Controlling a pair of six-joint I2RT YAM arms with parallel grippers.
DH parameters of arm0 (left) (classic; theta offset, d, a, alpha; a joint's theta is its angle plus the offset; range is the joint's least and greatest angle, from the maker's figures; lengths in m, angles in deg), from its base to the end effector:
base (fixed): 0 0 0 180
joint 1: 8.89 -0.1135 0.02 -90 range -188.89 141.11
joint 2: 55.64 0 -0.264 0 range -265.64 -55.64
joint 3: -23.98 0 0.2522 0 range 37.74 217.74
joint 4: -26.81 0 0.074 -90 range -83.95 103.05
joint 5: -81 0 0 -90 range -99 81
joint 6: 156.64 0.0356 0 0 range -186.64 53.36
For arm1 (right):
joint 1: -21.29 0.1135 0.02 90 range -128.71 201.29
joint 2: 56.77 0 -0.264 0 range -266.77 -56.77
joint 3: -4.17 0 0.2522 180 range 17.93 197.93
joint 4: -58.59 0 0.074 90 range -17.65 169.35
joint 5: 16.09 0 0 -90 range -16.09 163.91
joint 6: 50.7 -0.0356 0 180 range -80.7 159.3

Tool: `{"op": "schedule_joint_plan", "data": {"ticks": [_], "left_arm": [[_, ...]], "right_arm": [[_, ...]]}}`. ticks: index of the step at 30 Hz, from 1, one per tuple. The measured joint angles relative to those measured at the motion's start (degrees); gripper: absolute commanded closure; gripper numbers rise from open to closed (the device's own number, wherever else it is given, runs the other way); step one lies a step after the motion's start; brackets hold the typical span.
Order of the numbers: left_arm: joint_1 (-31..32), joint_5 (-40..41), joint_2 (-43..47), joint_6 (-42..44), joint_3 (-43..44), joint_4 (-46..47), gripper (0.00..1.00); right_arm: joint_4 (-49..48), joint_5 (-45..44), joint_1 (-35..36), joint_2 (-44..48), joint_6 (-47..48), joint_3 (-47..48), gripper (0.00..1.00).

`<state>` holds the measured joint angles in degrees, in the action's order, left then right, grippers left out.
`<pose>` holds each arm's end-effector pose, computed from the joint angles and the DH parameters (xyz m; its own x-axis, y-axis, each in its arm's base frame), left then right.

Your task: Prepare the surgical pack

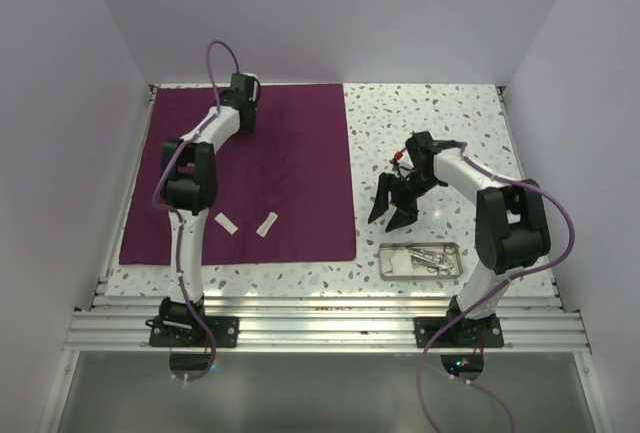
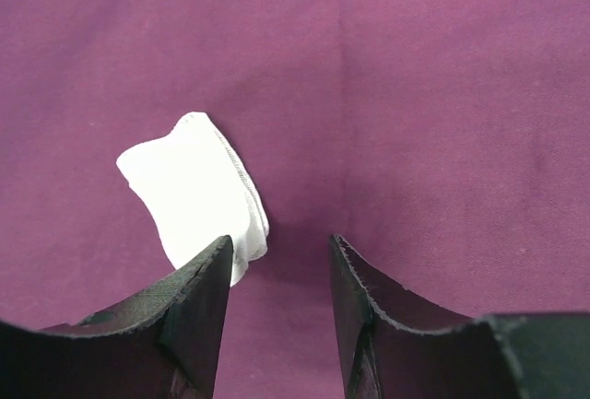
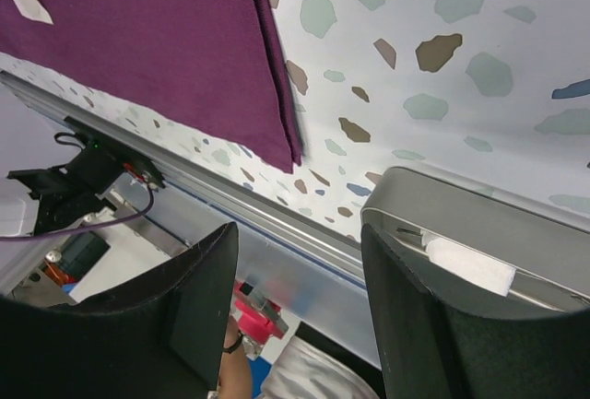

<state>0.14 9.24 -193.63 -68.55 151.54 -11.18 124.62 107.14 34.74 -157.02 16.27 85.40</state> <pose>0.5309 -0.0731 0.1639 -0.7365 0.0850 -0.6711 -0.0807 0.9740 0.2119 0.3012 0.0921 0.1877 -0.9858 0.1007 0.1342 0.1577 0.8292 0.5362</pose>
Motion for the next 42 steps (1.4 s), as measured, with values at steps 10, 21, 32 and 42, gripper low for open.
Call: {"op": "schedule_joint_plan", "data": {"ticks": [10, 21, 32, 42], "left_arm": [[0.0, 3.1, -0.1, 0.1, 1.4, -0.2, 0.54], [0.0, 4.1, -1.2, 0.6, 1.5, -0.3, 0.61], [-1.2, 4.5, -1.4, 1.1, 1.5, -0.3, 0.71], [-1.3, 3.8, -1.8, 1.0, 1.5, -0.2, 0.63]], "right_arm": [[0.0, 0.5, 0.0, -1.0, 0.2, 0.0, 0.40], [0.0, 0.6, 0.0, -1.7, 0.2, 0.0, 0.40], [0.1, 0.6, 0.0, -1.8, 0.6, 0.0, 0.40], [0.1, 0.8, 0.0, -2.6, 0.6, 0.1, 0.40]]}}
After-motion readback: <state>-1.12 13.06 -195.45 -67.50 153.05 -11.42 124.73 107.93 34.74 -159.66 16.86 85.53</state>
